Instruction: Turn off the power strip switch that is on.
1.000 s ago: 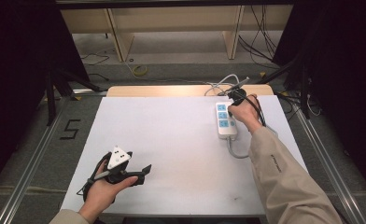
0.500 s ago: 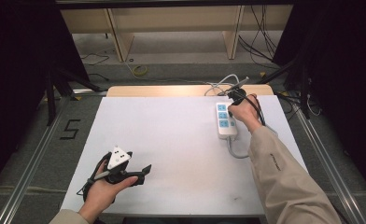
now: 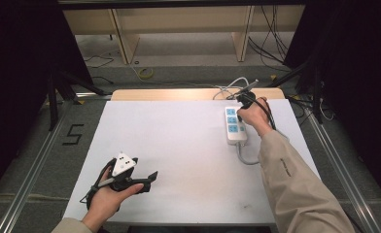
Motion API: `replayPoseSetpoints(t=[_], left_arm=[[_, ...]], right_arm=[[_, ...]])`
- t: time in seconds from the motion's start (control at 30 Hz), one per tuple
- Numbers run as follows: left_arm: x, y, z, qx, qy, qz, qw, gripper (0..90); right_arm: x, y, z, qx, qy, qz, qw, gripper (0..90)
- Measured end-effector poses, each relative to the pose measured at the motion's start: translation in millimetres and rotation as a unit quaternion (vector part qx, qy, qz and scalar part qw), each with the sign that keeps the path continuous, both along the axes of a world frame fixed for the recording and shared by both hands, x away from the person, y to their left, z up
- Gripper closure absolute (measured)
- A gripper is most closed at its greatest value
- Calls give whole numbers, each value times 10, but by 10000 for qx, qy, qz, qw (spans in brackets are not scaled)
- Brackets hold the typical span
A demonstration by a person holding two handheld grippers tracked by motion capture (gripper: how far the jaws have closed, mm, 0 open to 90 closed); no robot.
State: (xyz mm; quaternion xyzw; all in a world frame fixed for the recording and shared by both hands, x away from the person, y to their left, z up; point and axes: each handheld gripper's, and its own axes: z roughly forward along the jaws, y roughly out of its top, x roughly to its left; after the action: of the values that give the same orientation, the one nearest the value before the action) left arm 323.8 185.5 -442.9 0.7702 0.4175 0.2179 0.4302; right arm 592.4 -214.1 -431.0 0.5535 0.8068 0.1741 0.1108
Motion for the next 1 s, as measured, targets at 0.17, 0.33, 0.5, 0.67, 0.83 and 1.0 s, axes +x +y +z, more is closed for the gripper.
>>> replayPoseSetpoints(t=[0.17, 0.33, 0.5, 0.67, 0.83, 1.0], left_arm=[[0, 1, 0, 0, 2, -1, 10000, 149], [0, 5, 1, 6, 11, -4, 10000, 149], [0, 3, 0, 6, 11, 0, 10000, 149], [1, 4, 0, 7, 13, -6, 10000, 149], [1, 3, -2, 5, 5, 1, 10000, 149], [1, 4, -1, 8, 11, -4, 10000, 149]], right_arm=[[26, 13, 7, -72, 79, 44, 9999, 900], [39, 22, 12, -99, 128, 23, 9999, 900], [51, 27, 14, -111, 169, 25, 9998, 900], [57, 30, 17, -118, 211, -3, 9997, 900], [69, 21, 16, -111, 239, -11, 9997, 900], [74, 28, 16, -124, 259, -13, 9996, 900]])
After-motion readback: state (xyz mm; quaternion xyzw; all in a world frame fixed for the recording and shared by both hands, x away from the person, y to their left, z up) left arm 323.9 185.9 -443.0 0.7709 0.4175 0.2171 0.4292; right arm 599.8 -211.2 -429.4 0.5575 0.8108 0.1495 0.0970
